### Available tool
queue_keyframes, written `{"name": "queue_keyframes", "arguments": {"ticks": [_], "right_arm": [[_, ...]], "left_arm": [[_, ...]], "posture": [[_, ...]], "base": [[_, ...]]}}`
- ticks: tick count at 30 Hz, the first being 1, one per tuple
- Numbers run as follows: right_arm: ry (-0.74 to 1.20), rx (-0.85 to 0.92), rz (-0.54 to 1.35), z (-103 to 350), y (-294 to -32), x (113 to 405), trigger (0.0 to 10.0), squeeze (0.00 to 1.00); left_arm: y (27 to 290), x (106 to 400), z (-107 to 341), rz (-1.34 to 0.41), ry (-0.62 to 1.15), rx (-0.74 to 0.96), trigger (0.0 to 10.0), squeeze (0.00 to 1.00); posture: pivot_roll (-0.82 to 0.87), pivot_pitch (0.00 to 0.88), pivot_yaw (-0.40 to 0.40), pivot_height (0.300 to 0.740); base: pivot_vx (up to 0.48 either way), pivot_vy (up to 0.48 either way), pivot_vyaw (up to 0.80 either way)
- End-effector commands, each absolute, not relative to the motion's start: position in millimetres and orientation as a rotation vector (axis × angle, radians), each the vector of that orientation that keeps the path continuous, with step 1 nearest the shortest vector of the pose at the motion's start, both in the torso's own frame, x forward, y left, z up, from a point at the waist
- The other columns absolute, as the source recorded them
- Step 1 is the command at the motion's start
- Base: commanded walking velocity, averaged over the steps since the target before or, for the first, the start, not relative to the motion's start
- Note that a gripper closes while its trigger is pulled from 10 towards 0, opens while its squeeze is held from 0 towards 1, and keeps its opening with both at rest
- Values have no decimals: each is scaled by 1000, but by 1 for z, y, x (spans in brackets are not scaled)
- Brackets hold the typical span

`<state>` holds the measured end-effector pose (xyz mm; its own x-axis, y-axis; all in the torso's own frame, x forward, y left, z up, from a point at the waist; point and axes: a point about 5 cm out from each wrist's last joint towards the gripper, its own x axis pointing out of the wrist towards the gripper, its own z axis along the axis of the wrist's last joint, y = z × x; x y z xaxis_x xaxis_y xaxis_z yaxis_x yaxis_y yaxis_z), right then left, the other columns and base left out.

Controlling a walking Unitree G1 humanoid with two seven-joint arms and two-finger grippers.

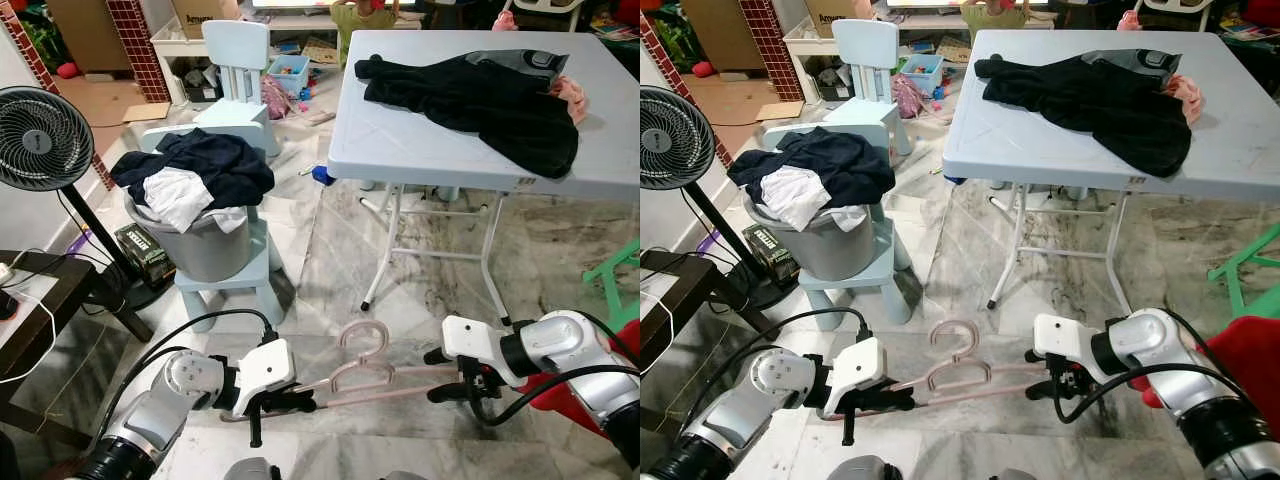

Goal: Hang hanger

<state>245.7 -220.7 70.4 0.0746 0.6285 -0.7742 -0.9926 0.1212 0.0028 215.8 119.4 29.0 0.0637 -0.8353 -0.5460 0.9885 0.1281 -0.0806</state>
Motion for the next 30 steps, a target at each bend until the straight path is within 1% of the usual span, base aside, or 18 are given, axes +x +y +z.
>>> {"name": "queue_keyframes", "arguments": {"ticks": [1,9,23,26,28,29,30], "right_arm": [[706,-664,1335,74,-221,251,0,0],[705,-678,1330,77,-225,256,0,0],[715,-656,1347,75,-227,254,0,0],[714,-656,1348,76,-227,255,0,0],[712,-659,1348,77,-227,256,0,0],[708,-665,1342,77,-227,257,0,0],[704,-676,1334,77,-228,258,0,0]], "left_arm": [[121,217,29,-1415,526,380,10000,0],[122,217,26,-1413,532,397,10000,0],[125,218,23,-1393,540,432,10000,0],[125,219,23,-1380,535,425,10000,0],[124,222,23,-1342,520,399,10000,0],[125,225,24,-1311,507,398,10000,1000],[124,230,25,-1273,488,398,10000,1000]], "posture": [[-40,0,51,740],[-42,0,52,740],[-38,0,50,740],[-38,0,49,740],[-40,0,49,740],[-40,0,49,740],[-40,0,47,740]], "base": [[0,0,0],[0,0,0],[0,0,0],[0,0,0],[0,0,0],[0,0,0],[0,0,0]]}}
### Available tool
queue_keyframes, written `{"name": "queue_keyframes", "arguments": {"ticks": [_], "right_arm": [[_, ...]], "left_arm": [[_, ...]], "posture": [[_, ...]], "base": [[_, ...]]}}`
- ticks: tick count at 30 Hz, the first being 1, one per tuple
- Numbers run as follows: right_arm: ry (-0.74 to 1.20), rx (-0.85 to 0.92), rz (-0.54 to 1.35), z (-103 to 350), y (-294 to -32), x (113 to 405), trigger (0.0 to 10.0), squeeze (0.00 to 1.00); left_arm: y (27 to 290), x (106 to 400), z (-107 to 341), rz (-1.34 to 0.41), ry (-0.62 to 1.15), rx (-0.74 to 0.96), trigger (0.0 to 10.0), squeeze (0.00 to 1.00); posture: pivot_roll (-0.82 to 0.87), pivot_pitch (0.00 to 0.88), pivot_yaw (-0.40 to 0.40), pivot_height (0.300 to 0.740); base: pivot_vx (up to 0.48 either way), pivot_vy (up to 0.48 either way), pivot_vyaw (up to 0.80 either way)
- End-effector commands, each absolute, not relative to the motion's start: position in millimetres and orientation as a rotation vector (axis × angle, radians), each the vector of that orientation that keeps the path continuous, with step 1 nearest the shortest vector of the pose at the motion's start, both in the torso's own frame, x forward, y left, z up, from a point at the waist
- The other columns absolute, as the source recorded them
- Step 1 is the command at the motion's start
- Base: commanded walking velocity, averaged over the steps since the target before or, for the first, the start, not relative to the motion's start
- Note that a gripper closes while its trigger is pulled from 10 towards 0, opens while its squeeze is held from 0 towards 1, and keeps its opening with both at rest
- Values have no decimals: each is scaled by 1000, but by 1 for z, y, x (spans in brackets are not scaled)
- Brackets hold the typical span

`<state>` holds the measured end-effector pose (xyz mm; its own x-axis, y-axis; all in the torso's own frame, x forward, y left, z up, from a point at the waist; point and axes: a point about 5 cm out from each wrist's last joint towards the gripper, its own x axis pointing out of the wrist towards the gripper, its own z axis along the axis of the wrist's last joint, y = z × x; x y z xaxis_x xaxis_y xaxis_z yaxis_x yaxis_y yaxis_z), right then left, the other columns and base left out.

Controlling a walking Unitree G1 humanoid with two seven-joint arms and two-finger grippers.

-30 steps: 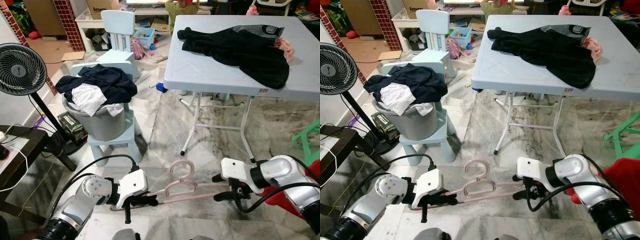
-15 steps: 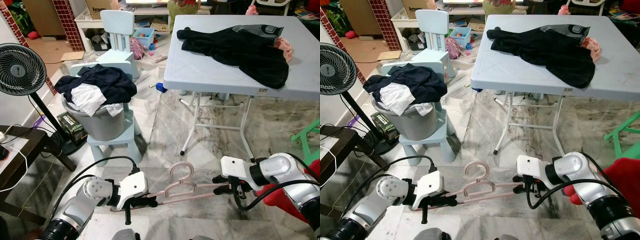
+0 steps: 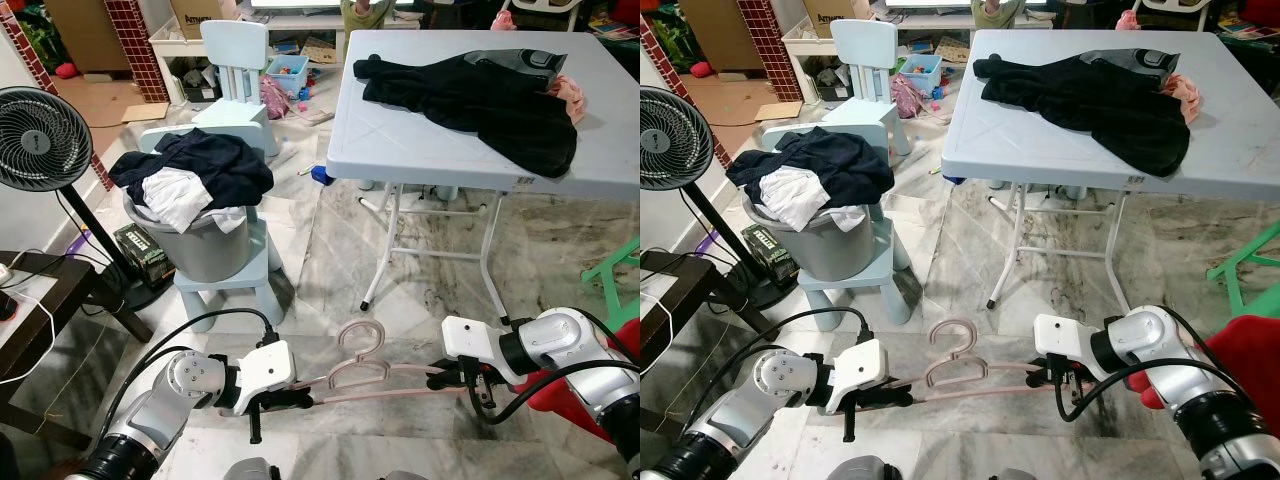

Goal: Hang hanger

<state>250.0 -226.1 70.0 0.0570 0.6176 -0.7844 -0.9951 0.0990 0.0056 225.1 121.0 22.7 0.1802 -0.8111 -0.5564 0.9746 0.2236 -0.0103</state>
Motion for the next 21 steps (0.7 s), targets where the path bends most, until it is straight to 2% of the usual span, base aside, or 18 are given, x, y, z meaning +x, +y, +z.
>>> {"name": "queue_keyframes", "arguments": {"ticks": [1,6,14,18,21], "right_arm": [[703,-681,1332,77,-228,259,0,0],[669,-823,1234,75,-234,271,0,0],[686,-926,1233,65,-240,269,0,0],[688,-1013,1108,59,-248,276,0,0],[677,-1006,1001,55,-252,279,0,0]], "left_arm": [[124,232,25,-1263,483,397,10000,1000],[122,245,30,-1210,407,489,10000,1000],[138,254,27,-1149,346,701,10000,1000],[142,260,27,-1065,345,693,10000,1000],[144,262,28,-982,328,642,10000,1000]], "posture": [[-40,0,47,740],[-43,0,48,740],[-40,0,52,740],[-39,0,53,740],[-39,0,52,740]], "base": [[0,0,0],[0,0,0],[0,0,0],[0,0,0],[0,0,0]]}}
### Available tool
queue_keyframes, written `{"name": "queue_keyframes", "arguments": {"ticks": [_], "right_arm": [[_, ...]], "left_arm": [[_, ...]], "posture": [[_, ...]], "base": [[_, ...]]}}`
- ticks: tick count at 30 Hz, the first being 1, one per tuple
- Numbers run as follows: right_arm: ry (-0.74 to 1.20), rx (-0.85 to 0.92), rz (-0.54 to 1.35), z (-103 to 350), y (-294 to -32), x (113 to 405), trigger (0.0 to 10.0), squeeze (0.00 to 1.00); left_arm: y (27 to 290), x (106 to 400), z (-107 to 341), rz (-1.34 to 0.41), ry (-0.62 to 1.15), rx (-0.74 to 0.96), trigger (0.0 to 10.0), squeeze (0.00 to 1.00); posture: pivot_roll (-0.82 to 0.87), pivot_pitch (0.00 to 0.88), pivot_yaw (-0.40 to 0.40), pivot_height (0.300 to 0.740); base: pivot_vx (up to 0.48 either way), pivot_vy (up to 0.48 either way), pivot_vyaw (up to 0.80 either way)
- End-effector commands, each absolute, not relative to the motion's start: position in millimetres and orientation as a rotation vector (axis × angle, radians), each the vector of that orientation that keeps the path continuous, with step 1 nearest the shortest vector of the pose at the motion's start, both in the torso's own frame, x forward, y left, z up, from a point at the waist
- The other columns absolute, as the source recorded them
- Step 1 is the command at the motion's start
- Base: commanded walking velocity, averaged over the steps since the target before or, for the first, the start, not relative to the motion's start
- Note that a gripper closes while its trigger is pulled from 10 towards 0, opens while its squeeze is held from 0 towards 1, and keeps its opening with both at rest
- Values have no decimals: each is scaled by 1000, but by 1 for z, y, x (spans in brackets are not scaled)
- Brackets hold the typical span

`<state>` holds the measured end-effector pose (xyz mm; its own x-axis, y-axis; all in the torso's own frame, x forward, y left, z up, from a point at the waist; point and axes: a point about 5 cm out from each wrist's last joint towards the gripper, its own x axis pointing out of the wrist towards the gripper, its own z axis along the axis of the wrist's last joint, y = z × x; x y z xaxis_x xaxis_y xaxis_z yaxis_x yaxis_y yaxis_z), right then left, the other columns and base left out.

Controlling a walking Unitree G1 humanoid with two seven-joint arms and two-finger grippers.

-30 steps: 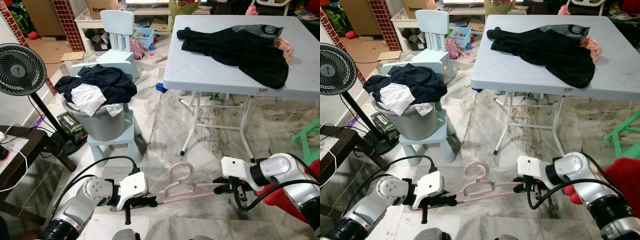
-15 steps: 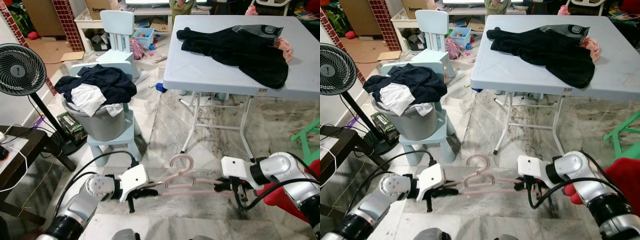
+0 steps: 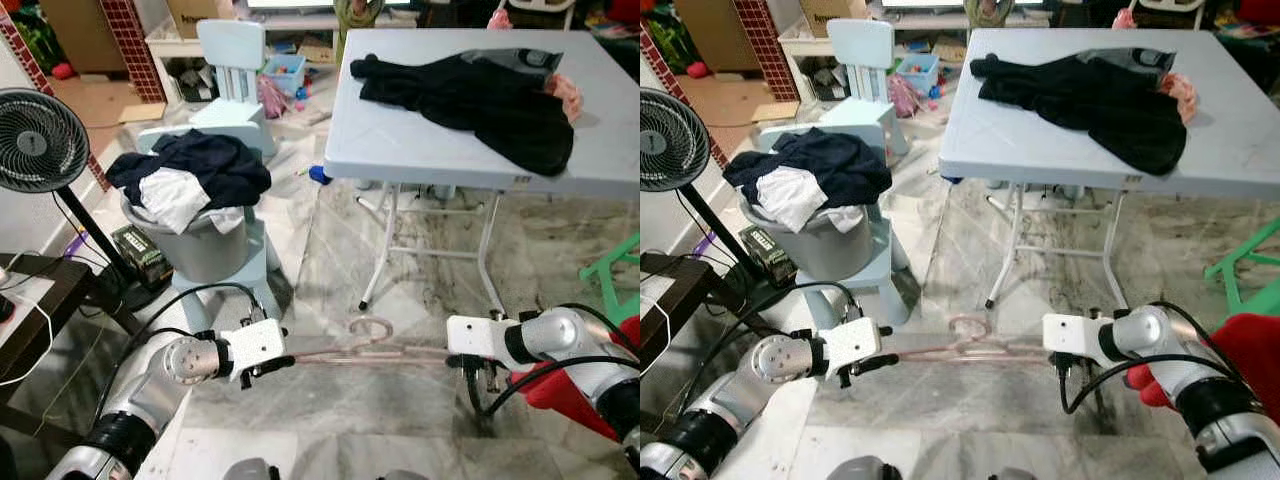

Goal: Hang hanger

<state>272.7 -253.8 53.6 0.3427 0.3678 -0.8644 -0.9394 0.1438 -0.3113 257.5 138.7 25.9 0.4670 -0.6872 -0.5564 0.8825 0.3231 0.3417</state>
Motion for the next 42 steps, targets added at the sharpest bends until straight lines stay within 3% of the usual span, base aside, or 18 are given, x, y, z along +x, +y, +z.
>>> {"name": "queue_keyframes", "arguments": {"ticks": [1,10,12,13,14,15,16,17,21,29,42], "right_arm": [[671,-985,957,53,-253,279,0,0],[642,-737,679,29,-259,264,0,0],[599,-582,546,24,-258,259,0,0],[560,-475,478,24,-255,256,0,0],[560,-475,478,24,-255,256,0,0],[499,-338,398,27,-251,251,2157,0],[499,-338,398,27,-251,251,2157,0],[479,-313,367,28,-251,251,10000,0],[348,-124,113,35,-245,245,10000,0],[339,-69,53,33,-223,230,10000,0],[323,-74,-112,38,-225,234,10000,0]], "left_arm": [[144,265,30,-934,317,613,10000,1000],[148,271,34,-582,251,354,10000,1000],[150,274,37,-467,255,223,10000,1000],[149,275,38,-424,256,164,10000,0],[149,275,38,-424,256,164,10000,0],[149,276,39,-373,262,98,10000,0],[149,276,39,-373,262,98,10000,0],[149,277,40,-366,260,83,10000,0],[138,279,48,-354,244,-16,10000,0],[129,284,59,-355,242,-68,10000,0],[125,287,67,-366,237,-98,10000,0]], "posture": [[-39,0,52,740],[-34,0,33,740],[-32,0,28,740],[-31,0,23,740],[-31,0,23,740],[-33,0,20,740],[-33,0,20,740],[-36,0,20,740],[-42,0,22,740],[-55,0,34,740],[-61,0,17,740]], "base": [[0,0,0],[0,0,0],[0,0,0],[0,0,0],[0,0,0],[0,0,0],[0,0,0],[0,0,0],[0,77,0],[0,456,-600],[0,480,-800]]}}
